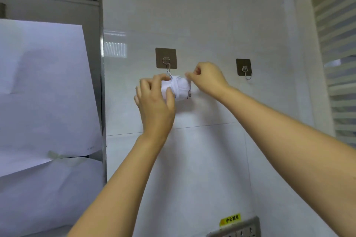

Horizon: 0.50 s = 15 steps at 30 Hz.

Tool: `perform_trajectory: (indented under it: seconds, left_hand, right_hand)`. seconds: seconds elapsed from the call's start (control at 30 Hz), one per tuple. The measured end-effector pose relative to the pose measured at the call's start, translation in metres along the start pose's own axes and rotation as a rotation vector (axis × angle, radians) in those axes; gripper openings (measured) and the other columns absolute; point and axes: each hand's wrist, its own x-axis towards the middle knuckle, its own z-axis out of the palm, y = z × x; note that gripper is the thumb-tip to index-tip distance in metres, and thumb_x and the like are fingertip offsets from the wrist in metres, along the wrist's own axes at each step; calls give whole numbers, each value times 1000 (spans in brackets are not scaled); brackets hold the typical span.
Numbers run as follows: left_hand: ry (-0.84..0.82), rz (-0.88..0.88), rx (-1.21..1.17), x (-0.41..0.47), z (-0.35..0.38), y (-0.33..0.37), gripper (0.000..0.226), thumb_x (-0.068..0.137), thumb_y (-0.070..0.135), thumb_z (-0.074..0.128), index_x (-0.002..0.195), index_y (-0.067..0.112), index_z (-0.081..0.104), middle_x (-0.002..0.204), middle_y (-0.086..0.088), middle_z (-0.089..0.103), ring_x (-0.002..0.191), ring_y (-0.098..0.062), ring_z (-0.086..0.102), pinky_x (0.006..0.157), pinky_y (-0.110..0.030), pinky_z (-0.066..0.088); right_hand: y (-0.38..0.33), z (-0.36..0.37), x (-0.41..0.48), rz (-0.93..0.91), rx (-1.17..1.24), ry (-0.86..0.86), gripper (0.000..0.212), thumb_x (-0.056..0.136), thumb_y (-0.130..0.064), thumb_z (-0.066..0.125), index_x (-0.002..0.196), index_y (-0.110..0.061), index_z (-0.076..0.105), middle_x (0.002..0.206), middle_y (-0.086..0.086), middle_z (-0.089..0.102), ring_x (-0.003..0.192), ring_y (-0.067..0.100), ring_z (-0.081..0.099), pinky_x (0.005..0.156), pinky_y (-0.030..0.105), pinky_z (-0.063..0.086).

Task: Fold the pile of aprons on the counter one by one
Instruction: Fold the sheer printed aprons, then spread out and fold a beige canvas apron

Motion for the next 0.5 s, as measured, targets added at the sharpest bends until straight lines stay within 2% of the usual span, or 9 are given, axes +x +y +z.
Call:
perform_trajectory:
  seconds: [0.07, 0.13, 0.17, 0.23, 0.27, 0.37, 0.5]
  left_hand:
    - [-108, 128, -152, -31, -13, 18, 10, 87, 16, 53, 96, 21, 52, 72, 12, 44, 68, -9, 47, 63, -19, 39]
    - [-247, 92, -272, -65, -21, 35, 14, 87, 19, 56, 89, 23, 43, 54, 10, 38, 54, -12, 44, 51, -16, 34]
    - [-302, 62, -298, -78, -24, 37, 19, 88, 20, 59, 88, 23, 41, 51, 9, 38, 52, -12, 44, 49, -17, 33]
    - [-465, -36, -343, -114, -24, 37, 24, 88, 20, 64, 88, 22, 40, 50, 8, 41, 50, -11, 44, 49, -18, 33]
    - [-553, -83, -359, -131, -24, 36, 25, 88, 20, 65, 88, 23, 40, 50, 7, 43, 50, -10, 44, 50, -18, 34]
    - [-746, -183, -369, -184, -24, 29, 24, 88, 17, 64, 86, 23, 41, 53, 8, 45, 49, -8, 44, 52, -21, 37]
    - [-898, -345, -409, -241, -27, 20, 22, 86, 15, 66, 86, 19, 44, 56, 3, 51, 51, -11, 49, 57, -26, 40]
  right_hand:
    - [8, -2, -30, 65, -4, 17, 35, 86, -36, 66, 85, -1, 63, 90, 14, 65, 84, 30, 59, 69, 34, 44]
    - [17, -5, -72, 109, -31, -13, 25, 81, -27, 72, 92, -7, 62, 97, 6, 56, 86, 24, 57, 67, 30, 43]
    - [19, -3, -90, 105, -33, -31, 20, 81, -15, 71, 96, -12, 59, 102, 2, 48, 89, 21, 55, 65, 26, 40]
    - [28, -1, -141, 124, -47, -83, 34, 77, 9, 58, 100, -15, 55, 107, -2, 38, 99, 18, 47, 68, 22, 39]
    - [35, 1, -167, 145, -53, -120, 40, 74, 14, 52, 103, -14, 54, 110, -2, 37, 104, 16, 42, 72, 22, 38]
    - [62, 4, -239, 239, -129, -254, 48, 74, 16, 49, 110, -14, 53, 120, 1, 37, 112, 16, 37, 82, 21, 36]
    - [106, -10, -318, 450, -201, -345, 50, 74, 16, 50, 111, -17, 54, 124, 3, 39, 116, 19, 42, 83, 21, 37]
